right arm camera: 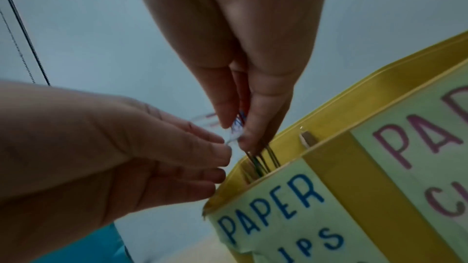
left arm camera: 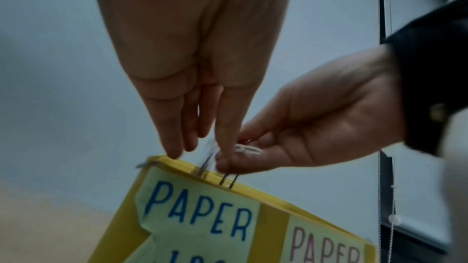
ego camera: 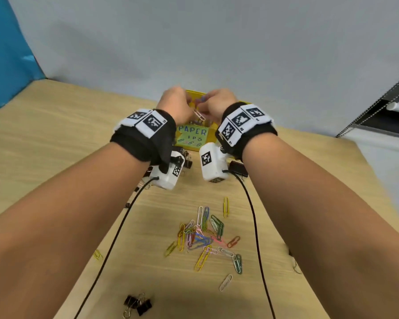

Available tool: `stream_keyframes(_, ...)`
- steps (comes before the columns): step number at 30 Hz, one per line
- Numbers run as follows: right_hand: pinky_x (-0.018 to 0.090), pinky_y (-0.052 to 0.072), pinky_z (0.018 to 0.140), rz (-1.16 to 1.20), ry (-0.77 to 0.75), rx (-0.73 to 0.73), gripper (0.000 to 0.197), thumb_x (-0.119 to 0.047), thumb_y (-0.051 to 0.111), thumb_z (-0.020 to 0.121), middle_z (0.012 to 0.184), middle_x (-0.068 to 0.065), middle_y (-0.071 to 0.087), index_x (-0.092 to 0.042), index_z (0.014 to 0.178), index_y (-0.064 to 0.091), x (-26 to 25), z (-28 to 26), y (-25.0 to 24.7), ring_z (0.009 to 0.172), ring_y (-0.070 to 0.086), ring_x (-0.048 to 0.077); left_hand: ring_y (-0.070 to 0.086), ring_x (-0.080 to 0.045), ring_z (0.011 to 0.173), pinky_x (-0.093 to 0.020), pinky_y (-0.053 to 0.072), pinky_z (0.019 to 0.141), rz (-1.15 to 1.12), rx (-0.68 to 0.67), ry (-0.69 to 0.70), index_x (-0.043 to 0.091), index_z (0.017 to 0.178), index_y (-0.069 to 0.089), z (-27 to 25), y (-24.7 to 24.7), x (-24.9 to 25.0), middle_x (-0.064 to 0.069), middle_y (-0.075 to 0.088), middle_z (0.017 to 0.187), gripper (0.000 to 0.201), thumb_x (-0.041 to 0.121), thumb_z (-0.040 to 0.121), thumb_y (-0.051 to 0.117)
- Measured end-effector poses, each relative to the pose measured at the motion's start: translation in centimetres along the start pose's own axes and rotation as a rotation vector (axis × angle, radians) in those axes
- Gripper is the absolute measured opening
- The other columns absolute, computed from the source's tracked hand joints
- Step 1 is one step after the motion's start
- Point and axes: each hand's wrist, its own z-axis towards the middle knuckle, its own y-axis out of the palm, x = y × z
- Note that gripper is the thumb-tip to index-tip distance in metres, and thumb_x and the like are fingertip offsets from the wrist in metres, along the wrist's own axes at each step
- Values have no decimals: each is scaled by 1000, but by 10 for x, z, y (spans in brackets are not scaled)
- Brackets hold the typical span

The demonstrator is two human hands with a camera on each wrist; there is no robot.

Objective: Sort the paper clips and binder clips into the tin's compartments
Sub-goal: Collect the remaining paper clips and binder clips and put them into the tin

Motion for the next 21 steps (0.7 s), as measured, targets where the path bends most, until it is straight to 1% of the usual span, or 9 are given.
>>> stream_keyframes(2, 24, 57, 83, -145, -12, -66, 29, 4, 48, 88, 99, 14, 66, -2, 113, 61, -5, -9, -2, 81, 64, 20, 56, -26, 89, -35, 47, 85, -4, 9, -2, 6, 96, 66, -5, -4, -4, -17, 63, 96, 21, 11, 76, 69)
stream_keyframes(5, 35, 52, 93, -190, -135, 9, 40, 8, 41, 87, 118, 12, 63, -7, 119, 60, -4, -35, -12, 102, 61, 21, 59, -21, 98, -29, 47, 90, -97, 36, 37, 9, 117, 61, -25, -13, -11, -8, 65, 109, 39, 9, 79, 68)
stream_keyframes(7, 32, 55, 69, -123, -167, -7, 30, 7, 43, 87, 95, 8, 66, -9, 103, 64, 10, -61, -22, 83, 62, 19, 57, -13, 82, -26, 48, 81, -99, -53, 96, 13, 110, 65, -48, -14, -18, -3, 65, 97, 29, 9, 81, 66)
stream_keyframes(9, 26, 53, 55, -227, -87, -186, 23, 7, 44, 88, 74, 6, 61, -6, 95, 62, 34, -86, -31, 64, 58, 16, 57, -9, 76, -22, 48, 71, -29, -255, 122, 17, 104, 67, -70, -8, -27, 1, 65, 92, 22, 11, 83, 64)
stream_keyframes(12, 31, 54, 62, -612, 124, -428, 19, 1, 46, 88, 74, 10, 59, -2, 94, 64, 80, -109, -31, 62, 57, 21, 55, -9, 73, -14, 42, 61, 165, -549, 166, 16, 103, 69, -95, 16, -37, -1, 66, 96, 27, 6, 82, 57)
stream_keyframes(15, 29, 47, 83, -941, 51, -388, 31, -5, 43, 88, 107, 14, 62, -7, 110, 64, 115, -120, -18, 93, 60, 26, 54, -10, 93, -21, 46, 81, 279, -728, 191, 21, 117, 62, -114, 41, -39, -1, 63, 115, 38, 8, 81, 58)
stream_keyframes(17, 28, 40, 97, -899, -50, -366, 34, -4, 42, 88, 123, 12, 57, -13, 113, 64, 125, -133, -9, 113, 54, 27, 48, -14, 104, -30, 44, 96, 335, -772, 249, 26, 130, 51, -126, 54, -36, -4, 52, 125, 54, 9, 80, 61)
stream_keyframes(19, 26, 39, 95, -843, -104, -429, 32, -5, 44, 89, 121, 10, 56, -15, 110, 66, 130, -144, -6, 113, 54, 25, 43, -21, 116, -38, 41, 103, 379, -786, 330, 31, 133, 45, -136, 59, -31, -6, 43, 127, 59, 6, 81, 56)
stream_keyframes(21, 26, 40, 94, -831, -113, -496, 30, -7, 46, 90, 120, 10, 57, -15, 110, 67, 130, -156, -8, 111, 54, 24, 46, -22, 116, -37, 43, 100, 376, -817, 389, 29, 127, 51, -144, 61, -30, -6, 47, 124, 54, 1, 82, 49)
